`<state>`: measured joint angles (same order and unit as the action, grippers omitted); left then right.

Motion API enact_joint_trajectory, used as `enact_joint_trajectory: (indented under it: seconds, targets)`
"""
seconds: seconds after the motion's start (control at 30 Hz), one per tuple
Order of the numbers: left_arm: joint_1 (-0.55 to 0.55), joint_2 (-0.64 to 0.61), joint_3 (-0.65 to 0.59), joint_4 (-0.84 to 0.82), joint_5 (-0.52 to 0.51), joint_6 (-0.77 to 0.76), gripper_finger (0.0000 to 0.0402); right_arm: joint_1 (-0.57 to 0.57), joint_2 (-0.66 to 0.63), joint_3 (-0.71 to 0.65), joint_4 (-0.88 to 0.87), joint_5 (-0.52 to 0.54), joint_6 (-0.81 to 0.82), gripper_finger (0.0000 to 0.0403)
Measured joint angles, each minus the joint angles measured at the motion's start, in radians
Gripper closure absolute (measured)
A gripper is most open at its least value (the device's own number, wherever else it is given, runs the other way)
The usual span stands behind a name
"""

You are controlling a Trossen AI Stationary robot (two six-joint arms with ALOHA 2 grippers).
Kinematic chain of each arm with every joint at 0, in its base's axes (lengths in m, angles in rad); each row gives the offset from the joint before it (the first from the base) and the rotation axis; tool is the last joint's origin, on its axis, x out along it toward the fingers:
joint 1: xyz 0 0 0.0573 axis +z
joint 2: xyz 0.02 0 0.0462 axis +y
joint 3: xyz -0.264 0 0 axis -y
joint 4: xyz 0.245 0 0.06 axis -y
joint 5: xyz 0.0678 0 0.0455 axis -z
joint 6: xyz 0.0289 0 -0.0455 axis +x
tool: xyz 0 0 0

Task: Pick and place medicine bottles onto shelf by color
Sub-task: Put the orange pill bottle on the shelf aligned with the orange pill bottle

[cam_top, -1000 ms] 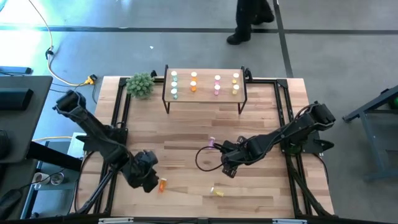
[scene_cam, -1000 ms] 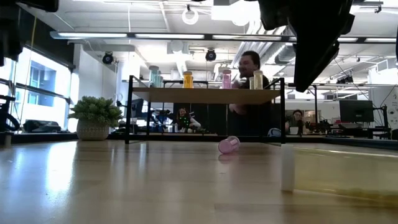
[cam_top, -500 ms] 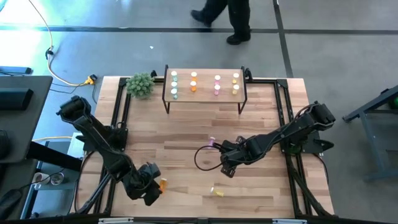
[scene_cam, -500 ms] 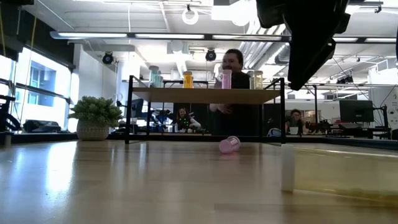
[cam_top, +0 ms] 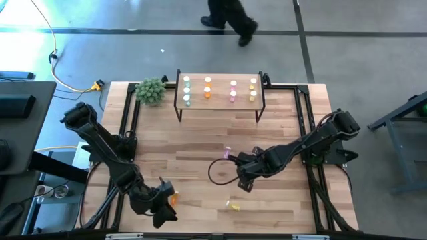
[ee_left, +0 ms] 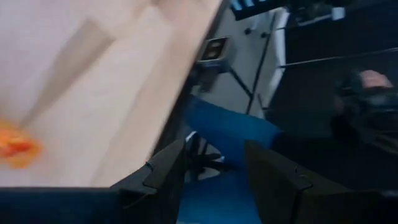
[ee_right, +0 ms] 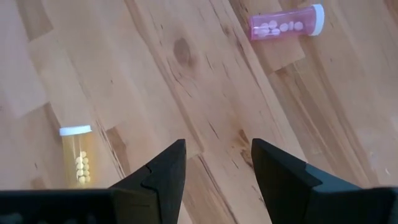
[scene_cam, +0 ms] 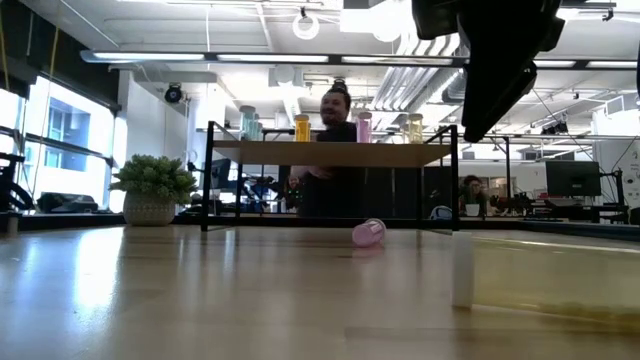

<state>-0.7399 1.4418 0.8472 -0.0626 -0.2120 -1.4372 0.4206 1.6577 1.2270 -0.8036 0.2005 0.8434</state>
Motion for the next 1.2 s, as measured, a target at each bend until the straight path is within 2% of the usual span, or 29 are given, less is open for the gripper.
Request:
enact_joint_trajectory:
  seconds: [0.27,0.6,0.83,0.97,1.2]
  targets:
    - [0.001,0.000,0.170,-0.096,-0.015,0.033,0.0250,0.020,0.000,0.000,0.002,0.009,-0.017,0.0229]
    - [0.001,0.000,0.383,-0.477,-0.070,0.005,0.0250,0.054,0.000,0.000,0.002,0.051,-0.047,0.0229]
    - [-0.001,0.004,0.403,-0.723,-0.158,-0.092,0.0250,0.053,0.000,0.000,0.002,0.053,-0.067,0.0229]
    - [-0.005,0.043,0.402,-0.830,-0.173,-0.170,0.0250,0.054,0.000,0.000,0.002,0.057,-0.067,0.0229]
    - [-0.024,0.135,0.403,-0.866,-0.135,-0.281,0.0250,0.054,0.000,0.000,0.001,0.066,-0.062,0.0229]
